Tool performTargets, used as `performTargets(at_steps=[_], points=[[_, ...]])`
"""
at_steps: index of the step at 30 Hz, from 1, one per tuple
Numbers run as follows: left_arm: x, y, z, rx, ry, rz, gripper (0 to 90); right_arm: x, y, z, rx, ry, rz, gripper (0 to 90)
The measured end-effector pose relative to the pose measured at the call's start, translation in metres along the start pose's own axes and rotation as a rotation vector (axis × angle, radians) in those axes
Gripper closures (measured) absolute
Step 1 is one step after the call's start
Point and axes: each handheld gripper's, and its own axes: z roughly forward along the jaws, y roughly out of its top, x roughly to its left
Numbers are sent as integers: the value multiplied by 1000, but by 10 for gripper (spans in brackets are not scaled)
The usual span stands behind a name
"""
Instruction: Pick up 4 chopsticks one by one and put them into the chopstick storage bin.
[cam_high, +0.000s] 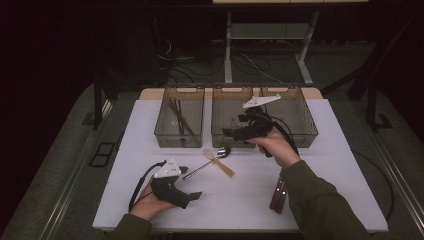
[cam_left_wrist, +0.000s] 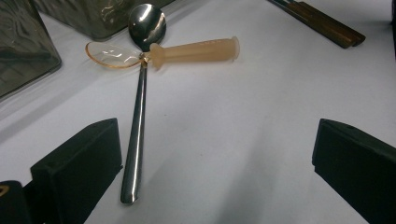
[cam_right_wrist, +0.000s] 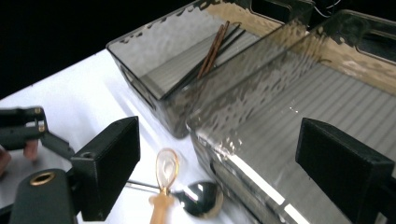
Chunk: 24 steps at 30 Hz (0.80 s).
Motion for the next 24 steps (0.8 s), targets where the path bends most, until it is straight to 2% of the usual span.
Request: performTargets(at_steps=[6,11,15,19,24], points=[[1,0,2,-1,0,-5,6,3,-20,-10,5,7,-6,133],[2,1,2,-1,5,-5,6,7,-35,-11,25,44,-23,133],[2,0,2,1,7,-6,7,13,-48,-10,34,32,-33,133],[1,0,2,-1,8,-13,7,16,-58,-12,19,68,-24,133],[1,0,2,2,11,-10,7,20,-68,-12,16,53,-34,137]])
